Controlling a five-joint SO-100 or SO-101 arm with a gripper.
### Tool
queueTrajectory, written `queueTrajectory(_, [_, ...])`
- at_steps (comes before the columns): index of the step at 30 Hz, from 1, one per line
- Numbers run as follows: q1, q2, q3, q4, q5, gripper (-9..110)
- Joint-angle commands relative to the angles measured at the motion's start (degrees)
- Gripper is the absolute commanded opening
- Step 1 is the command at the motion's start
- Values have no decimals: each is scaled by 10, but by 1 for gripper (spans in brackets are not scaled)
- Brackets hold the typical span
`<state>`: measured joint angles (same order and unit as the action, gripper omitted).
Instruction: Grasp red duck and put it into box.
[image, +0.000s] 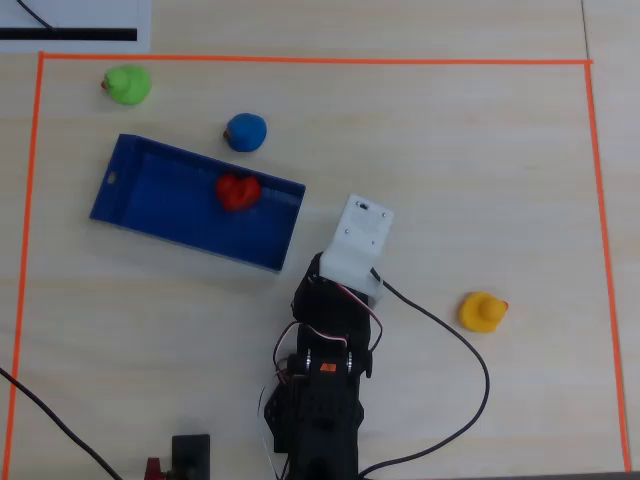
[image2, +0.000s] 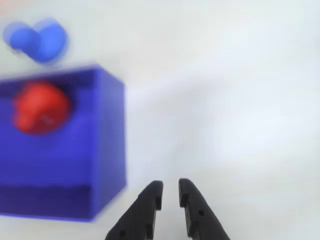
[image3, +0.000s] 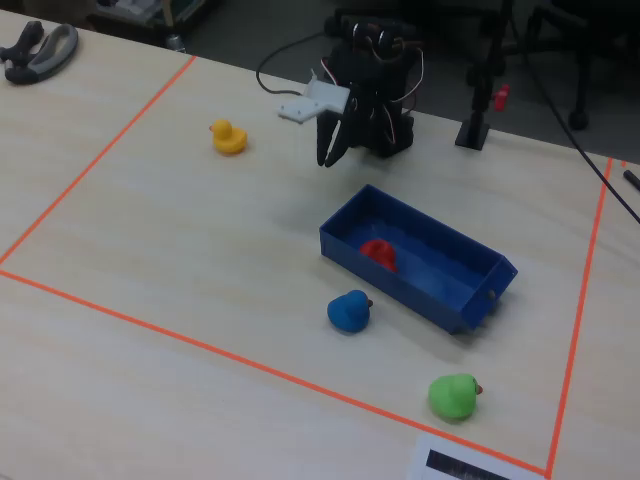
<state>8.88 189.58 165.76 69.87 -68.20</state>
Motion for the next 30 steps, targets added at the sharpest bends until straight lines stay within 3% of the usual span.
queueTrajectory(1, [-8, 0, 52, 25, -28, 0])
queueTrajectory(5, [6, 1, 125, 51, -70, 0])
queueTrajectory(30, [21, 1, 125, 51, -63, 2])
